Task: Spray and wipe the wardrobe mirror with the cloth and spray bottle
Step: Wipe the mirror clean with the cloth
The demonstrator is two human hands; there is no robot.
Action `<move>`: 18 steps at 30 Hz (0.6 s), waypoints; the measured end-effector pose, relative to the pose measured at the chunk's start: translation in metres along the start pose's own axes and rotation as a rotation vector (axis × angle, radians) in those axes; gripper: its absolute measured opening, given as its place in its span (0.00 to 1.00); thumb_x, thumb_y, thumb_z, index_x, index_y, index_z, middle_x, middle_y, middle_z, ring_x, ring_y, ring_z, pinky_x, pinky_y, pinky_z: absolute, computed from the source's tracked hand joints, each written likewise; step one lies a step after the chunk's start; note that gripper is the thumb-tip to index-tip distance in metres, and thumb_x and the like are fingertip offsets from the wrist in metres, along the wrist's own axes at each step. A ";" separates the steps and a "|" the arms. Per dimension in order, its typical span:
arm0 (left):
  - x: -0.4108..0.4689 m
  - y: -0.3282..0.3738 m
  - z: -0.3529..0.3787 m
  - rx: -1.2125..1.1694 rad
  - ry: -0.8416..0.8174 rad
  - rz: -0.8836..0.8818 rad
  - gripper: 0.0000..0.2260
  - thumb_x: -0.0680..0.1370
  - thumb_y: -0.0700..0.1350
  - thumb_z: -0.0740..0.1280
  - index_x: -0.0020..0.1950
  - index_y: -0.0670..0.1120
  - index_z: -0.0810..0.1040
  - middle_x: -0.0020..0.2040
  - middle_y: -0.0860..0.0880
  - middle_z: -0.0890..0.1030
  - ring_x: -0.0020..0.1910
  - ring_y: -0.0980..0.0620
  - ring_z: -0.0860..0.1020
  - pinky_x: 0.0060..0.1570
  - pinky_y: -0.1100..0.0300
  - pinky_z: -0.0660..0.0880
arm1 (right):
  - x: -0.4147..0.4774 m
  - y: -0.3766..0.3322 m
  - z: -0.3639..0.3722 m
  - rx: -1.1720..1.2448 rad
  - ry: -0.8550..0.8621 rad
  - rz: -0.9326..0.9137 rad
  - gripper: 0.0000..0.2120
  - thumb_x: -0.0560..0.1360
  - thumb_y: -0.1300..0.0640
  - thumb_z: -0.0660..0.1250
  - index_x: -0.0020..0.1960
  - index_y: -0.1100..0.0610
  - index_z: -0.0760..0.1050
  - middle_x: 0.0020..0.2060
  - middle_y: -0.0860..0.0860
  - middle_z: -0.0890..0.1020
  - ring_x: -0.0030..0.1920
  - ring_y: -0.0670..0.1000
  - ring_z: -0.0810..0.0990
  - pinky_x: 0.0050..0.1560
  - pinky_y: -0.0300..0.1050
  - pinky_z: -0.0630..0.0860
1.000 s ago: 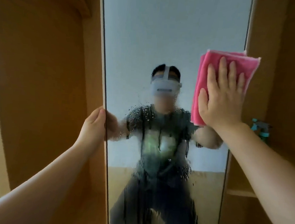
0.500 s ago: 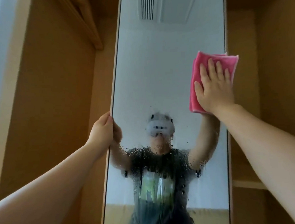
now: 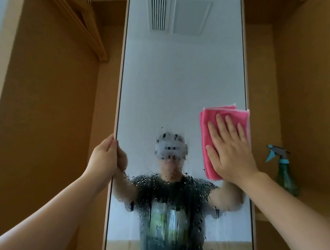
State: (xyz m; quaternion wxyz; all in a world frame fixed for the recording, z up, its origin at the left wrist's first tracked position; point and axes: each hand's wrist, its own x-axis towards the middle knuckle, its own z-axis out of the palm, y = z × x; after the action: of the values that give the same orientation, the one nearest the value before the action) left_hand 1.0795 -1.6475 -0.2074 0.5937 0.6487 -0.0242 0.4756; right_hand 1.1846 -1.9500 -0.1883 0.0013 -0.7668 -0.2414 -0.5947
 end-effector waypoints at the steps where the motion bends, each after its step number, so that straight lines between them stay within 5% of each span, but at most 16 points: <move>1: 0.002 -0.002 0.000 0.013 0.015 -0.003 0.12 0.82 0.51 0.55 0.54 0.51 0.76 0.28 0.46 0.79 0.29 0.47 0.77 0.26 0.60 0.71 | 0.000 -0.001 0.000 0.037 0.009 0.010 0.29 0.81 0.44 0.44 0.78 0.56 0.53 0.77 0.57 0.57 0.78 0.58 0.50 0.76 0.60 0.45; 6: 0.000 -0.001 0.002 0.093 0.074 0.051 0.14 0.83 0.49 0.55 0.64 0.48 0.74 0.28 0.49 0.81 0.26 0.56 0.78 0.25 0.66 0.72 | 0.011 -0.019 -0.001 0.018 0.024 0.147 0.29 0.81 0.44 0.42 0.79 0.54 0.52 0.78 0.56 0.54 0.78 0.61 0.51 0.76 0.62 0.43; 12: -0.005 0.001 0.003 0.132 0.086 0.098 0.16 0.83 0.46 0.55 0.70 0.48 0.70 0.23 0.60 0.78 0.22 0.65 0.75 0.21 0.74 0.67 | 0.052 -0.011 -0.015 0.017 -0.010 0.020 0.28 0.81 0.45 0.39 0.79 0.51 0.52 0.78 0.53 0.53 0.78 0.58 0.51 0.76 0.60 0.42; 15: -0.004 0.000 0.001 0.084 0.041 0.051 0.14 0.83 0.48 0.54 0.66 0.50 0.72 0.25 0.49 0.78 0.25 0.53 0.76 0.23 0.62 0.70 | 0.093 -0.002 -0.026 0.000 -0.005 -0.054 0.28 0.81 0.45 0.38 0.79 0.49 0.47 0.79 0.50 0.49 0.78 0.55 0.47 0.76 0.57 0.38; 18: -0.005 0.001 0.000 0.147 0.043 0.081 0.14 0.83 0.47 0.54 0.66 0.50 0.73 0.27 0.42 0.79 0.24 0.53 0.75 0.21 0.65 0.70 | 0.131 0.002 -0.037 -0.010 -0.005 -0.086 0.28 0.81 0.45 0.39 0.79 0.49 0.45 0.79 0.50 0.48 0.79 0.54 0.45 0.76 0.56 0.39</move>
State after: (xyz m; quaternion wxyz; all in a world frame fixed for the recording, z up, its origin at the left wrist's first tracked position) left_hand 1.0765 -1.6499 -0.2100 0.5250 0.6785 -0.0025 0.5137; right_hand 1.1748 -1.9144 -0.0575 -0.0288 -0.7572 -0.2710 -0.5937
